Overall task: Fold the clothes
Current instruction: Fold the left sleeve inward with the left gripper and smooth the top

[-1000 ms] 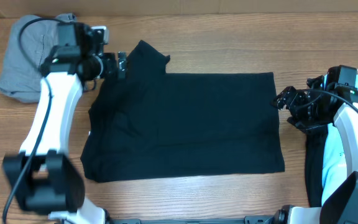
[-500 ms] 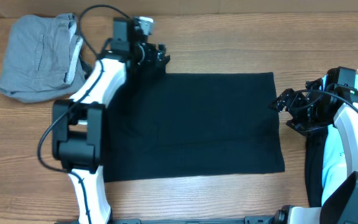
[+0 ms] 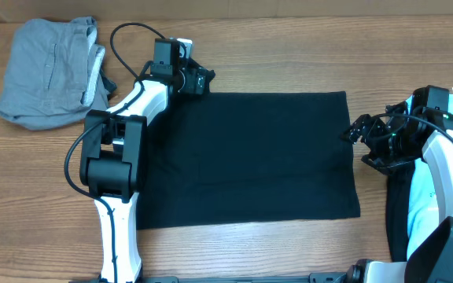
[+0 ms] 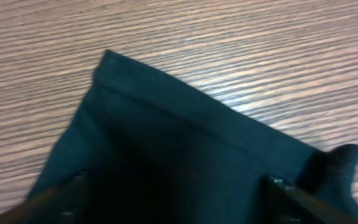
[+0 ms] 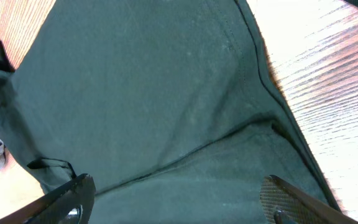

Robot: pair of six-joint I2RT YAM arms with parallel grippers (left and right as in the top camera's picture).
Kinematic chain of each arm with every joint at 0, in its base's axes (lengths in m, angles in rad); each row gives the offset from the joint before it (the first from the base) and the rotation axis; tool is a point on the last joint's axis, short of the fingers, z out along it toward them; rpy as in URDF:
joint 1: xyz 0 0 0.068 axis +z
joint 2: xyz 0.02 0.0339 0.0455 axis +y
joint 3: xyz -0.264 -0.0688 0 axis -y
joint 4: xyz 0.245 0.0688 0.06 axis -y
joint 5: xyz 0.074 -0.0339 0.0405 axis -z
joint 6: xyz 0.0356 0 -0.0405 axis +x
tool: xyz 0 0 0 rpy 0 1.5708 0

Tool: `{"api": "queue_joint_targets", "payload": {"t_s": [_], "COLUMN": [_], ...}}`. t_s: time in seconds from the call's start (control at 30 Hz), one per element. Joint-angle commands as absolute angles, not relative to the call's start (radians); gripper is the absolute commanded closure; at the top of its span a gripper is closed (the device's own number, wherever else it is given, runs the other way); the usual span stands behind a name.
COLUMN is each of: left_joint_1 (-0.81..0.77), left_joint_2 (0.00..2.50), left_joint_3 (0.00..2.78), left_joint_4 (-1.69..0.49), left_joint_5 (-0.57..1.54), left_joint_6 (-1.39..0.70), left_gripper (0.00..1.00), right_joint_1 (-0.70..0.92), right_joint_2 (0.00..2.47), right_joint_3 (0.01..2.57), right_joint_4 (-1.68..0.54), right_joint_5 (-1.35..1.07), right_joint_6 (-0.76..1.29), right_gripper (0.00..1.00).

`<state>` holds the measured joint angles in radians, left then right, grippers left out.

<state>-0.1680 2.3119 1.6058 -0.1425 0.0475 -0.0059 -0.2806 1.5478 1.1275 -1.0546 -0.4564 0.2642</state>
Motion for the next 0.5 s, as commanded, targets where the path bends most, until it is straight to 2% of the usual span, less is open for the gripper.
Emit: {"api": "queue_joint_targets", "payload": {"t_s": [0.0, 0.03, 0.1, 0.13, 0.3, 0.47], "left_joint_1": [-0.162, -0.162, -0.162, -0.162, -0.161, -0.162], "left_joint_2": [2.345, 2.345, 2.345, 2.340, 2.296, 2.202], "left_joint_3": [1.622, 1.622, 1.623, 1.625, 1.649, 1.664], "left_joint_4": [-0.145, -0.146, -0.159, -0.171, -0.221, -0.279], "left_joint_5": [0.015, 0.020, 0.027, 0.026, 0.053, 0.060], "left_joint_6": [-0.030, -0.031, -0.037, -0.052, -0.071, -0.071], "left_gripper": [0.32, 0.45, 0.86, 0.96, 0.96, 0.96], "right_joint_1": [-0.276, -0.276, -0.276, -0.276, -0.276, -0.276], "right_joint_2": [1.546, 1.546, 1.546, 1.546, 1.547, 1.551], "right_joint_3": [1.140, 1.140, 1.140, 1.140, 1.140, 1.140], "right_joint_4": [-1.051, -1.048, -1.036, -1.025, -0.912, -0.776], "right_joint_5": [-0.465, -0.465, -0.465, -0.466, -0.465, -0.426], "right_joint_6": [0.257, 0.257, 0.257, 0.258, 0.262, 0.305], "right_gripper": [0.11, 0.11, 0.11, 0.11, 0.17, 0.18]}}
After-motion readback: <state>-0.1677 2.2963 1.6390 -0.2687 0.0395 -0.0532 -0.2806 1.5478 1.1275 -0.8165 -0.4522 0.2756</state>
